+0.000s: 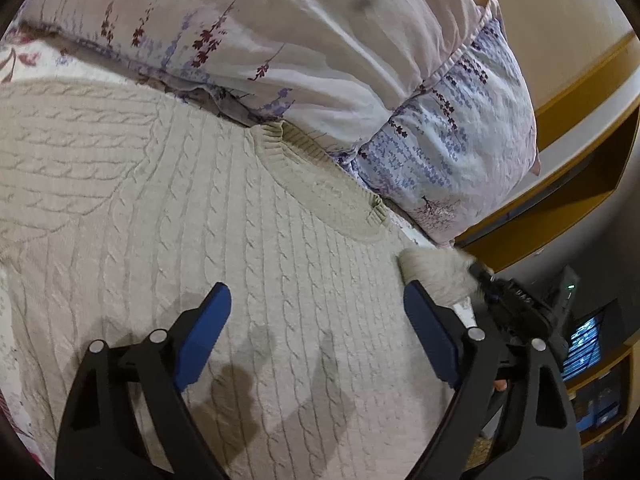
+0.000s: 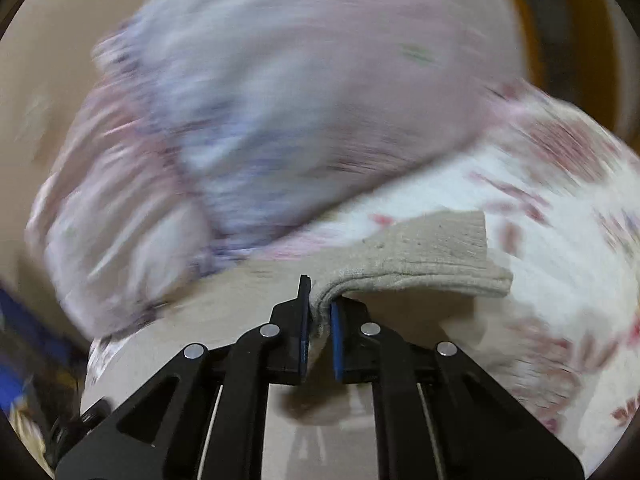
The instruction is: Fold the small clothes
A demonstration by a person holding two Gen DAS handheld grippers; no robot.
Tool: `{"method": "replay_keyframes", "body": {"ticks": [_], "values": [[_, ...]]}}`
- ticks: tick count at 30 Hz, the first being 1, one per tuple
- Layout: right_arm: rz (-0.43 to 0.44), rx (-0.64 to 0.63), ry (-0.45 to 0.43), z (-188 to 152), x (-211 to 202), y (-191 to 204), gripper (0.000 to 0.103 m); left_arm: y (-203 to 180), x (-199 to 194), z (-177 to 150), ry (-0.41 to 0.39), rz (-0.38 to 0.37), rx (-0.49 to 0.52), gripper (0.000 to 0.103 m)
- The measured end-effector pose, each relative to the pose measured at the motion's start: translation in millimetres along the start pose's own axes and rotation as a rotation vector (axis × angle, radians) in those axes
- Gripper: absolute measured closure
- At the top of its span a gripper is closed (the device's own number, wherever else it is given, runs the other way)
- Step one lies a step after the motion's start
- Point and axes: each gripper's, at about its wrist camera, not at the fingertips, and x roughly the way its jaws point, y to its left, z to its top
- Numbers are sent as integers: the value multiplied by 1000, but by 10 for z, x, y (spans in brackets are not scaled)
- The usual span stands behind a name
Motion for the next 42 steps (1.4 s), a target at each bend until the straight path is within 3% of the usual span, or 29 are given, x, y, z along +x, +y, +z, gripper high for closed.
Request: {"method": "replay_keyframes", "body": {"ticks": [2,3,4,5,6,10,13,16,17,20,25,28,31,33,35,41,42], "values": [[96,-145,85,-118,156,404,93,15,23,-4,11,-24,-26,17],[138,-229,169,-254,294,624,92,22,46,-9,21,-36,-44,17],[164,-285,239,-378,406,760,88,29,66,-12,31,-44,-58,17],[184,-337,317,-546,534,882,78,37,88,-18,41,-52,-70,19],[195,-348,347,-626,584,907,70,43,118,-28,56,-58,-84,21],[219,-242,405,-737,609,712,59,45,207,-61,85,-63,-103,26],[228,-85,408,-651,475,360,55,43,280,-47,88,-43,-121,34],[217,26,390,-628,304,35,49,43,392,-14,100,-27,-145,49],[212,77,387,-628,257,-99,49,35,459,-2,112,-16,-146,57],[192,216,380,-644,208,-368,49,7,625,23,153,6,-108,94],[148,397,280,-551,121,-775,50,-122,654,194,118,49,-15,96],[60,445,191,-495,0,-964,50,-188,421,377,36,58,26,96],[14,486,146,-488,-42,-1117,56,-137,188,504,-47,143,75,96],[-20,489,140,-492,-10,-1165,78,17,168,526,-26,176,55,96],[-60,461,132,-510,12,-1135,93,146,218,480,12,217,49,96],[-164,349,139,-529,-39,-923,94,306,357,312,60,299,82,92],[-172,338,144,-523,-57,-885,86,318,348,305,59,299,87,89]]}}
